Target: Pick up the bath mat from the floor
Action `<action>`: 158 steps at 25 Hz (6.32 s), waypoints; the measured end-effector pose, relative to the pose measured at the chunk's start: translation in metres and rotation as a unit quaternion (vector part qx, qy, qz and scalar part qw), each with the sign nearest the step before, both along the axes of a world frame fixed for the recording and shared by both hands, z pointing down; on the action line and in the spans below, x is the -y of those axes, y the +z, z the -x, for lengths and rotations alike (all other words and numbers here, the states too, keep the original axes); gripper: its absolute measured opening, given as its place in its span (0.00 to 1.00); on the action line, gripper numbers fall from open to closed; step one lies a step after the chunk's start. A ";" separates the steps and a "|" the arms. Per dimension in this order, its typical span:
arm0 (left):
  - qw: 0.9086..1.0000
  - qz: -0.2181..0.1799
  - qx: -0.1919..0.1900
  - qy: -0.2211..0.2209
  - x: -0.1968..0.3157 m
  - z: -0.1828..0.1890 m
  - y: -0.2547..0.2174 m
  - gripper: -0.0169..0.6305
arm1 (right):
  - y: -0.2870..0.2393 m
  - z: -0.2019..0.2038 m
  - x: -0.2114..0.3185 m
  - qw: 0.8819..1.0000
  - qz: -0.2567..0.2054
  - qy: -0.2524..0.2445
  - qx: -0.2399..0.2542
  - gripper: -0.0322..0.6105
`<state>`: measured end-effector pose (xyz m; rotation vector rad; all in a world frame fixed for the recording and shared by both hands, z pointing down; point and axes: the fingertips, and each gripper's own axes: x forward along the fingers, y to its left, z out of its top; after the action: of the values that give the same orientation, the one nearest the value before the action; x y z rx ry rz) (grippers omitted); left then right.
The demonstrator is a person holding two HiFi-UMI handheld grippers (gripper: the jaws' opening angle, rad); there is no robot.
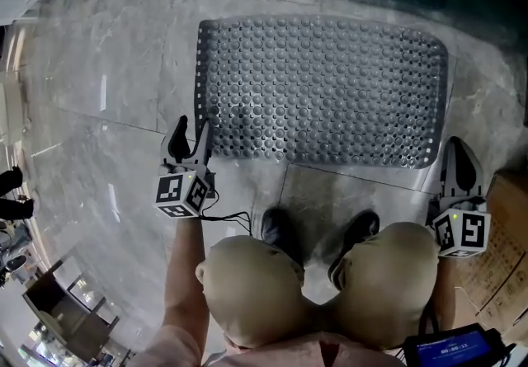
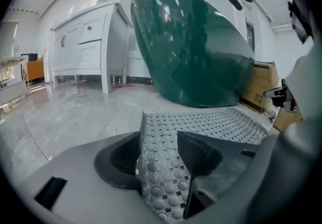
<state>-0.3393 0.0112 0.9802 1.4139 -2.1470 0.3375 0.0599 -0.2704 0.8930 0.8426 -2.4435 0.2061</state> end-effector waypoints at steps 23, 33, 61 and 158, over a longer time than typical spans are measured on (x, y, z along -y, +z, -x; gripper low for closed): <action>0.993 0.055 -0.078 -0.063 -0.013 0.030 0.094 0.25 | 0.003 -0.019 0.006 1.000 -0.014 0.015 -0.021 0.08; 0.993 0.079 -0.070 -0.057 -0.016 0.030 0.092 0.09 | 0.032 -0.035 0.007 0.999 0.003 0.028 -0.026 0.08; 0.994 0.090 -0.050 -0.042 -0.009 0.023 0.085 0.09 | 0.182 -0.085 0.034 0.983 0.145 0.105 -0.041 0.28; 0.987 -0.017 -0.129 0.090 0.080 -0.103 -0.105 0.08 | -0.024 0.046 -0.049 0.990 0.137 0.018 0.042 0.09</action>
<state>-0.2362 -0.0691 0.8753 1.5818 -1.8304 0.1723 0.0139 -0.2213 0.8689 0.7681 -2.4056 0.5864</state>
